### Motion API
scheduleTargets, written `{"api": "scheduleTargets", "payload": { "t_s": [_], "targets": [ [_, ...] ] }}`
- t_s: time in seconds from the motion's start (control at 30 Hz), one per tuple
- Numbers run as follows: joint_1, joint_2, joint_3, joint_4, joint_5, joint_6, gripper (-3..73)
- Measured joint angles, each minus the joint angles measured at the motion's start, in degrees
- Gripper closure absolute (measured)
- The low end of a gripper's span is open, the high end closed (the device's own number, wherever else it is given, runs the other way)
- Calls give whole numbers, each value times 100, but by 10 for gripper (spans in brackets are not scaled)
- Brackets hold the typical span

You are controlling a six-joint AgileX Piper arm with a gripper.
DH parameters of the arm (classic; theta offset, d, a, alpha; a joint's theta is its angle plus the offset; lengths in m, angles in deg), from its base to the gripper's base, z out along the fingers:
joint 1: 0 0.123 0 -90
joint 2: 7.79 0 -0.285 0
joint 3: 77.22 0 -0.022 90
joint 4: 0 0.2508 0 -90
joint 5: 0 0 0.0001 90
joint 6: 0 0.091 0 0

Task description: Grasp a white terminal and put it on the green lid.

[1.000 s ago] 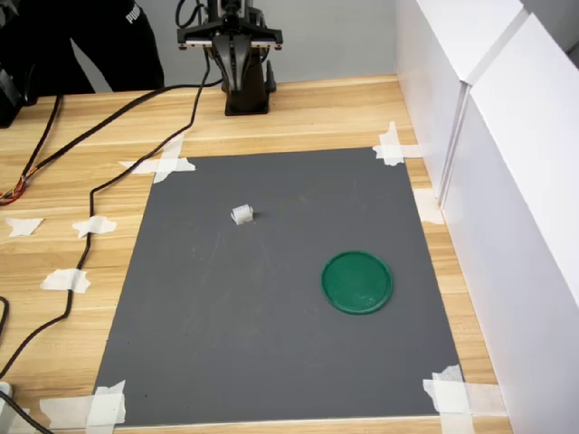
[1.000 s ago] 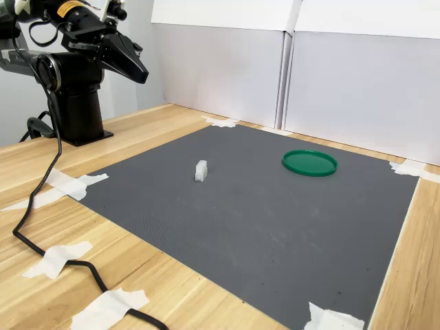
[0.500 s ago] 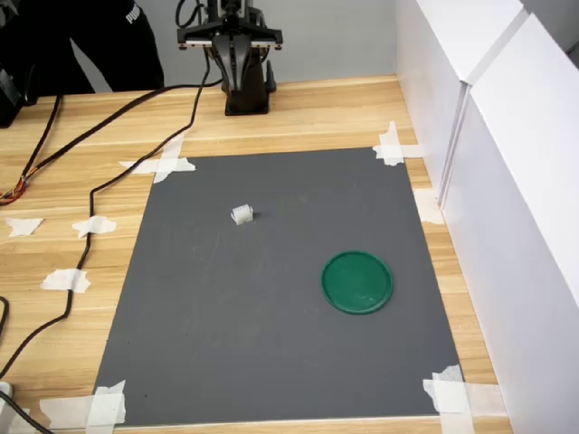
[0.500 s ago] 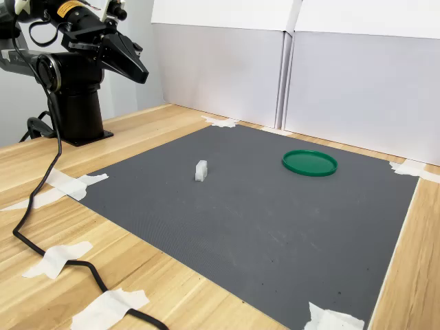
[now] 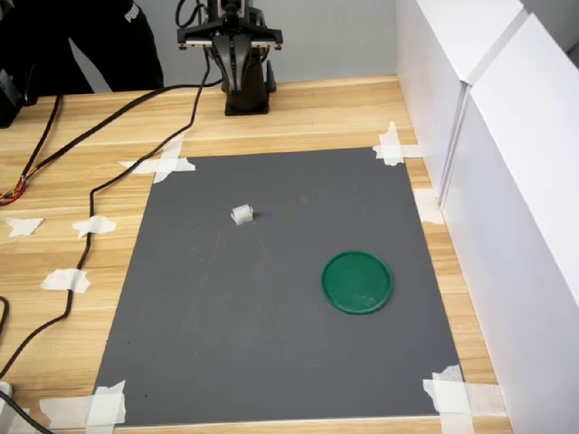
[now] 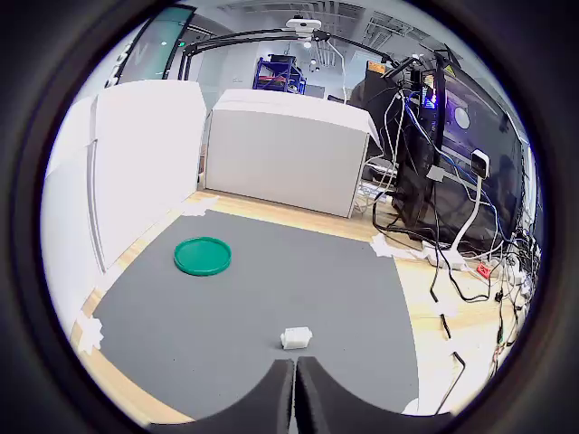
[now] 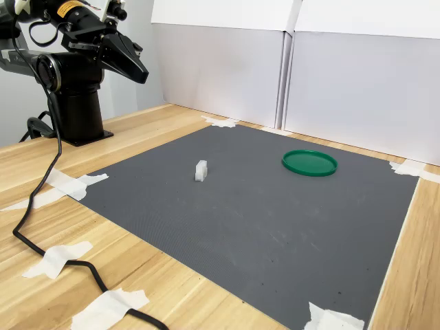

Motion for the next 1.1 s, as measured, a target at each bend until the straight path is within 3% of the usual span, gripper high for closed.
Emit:
{"api": "scheduleTargets", "payload": {
  "t_s": [0.27, 0.53, 0.83, 1.0, 1.1],
  "targets": [
    [0, 1429, -911, 0, 54, -143, 711],
    [0, 3140, -2318, 154, 1353, -380, 711],
    [0, 4619, -3388, 278, 2610, -1700, 709],
    [0, 5093, -3657, 297, 3187, -2268, 637],
    [0, 5261, -3729, 379, 3344, -2595, 527]
  ]
}}
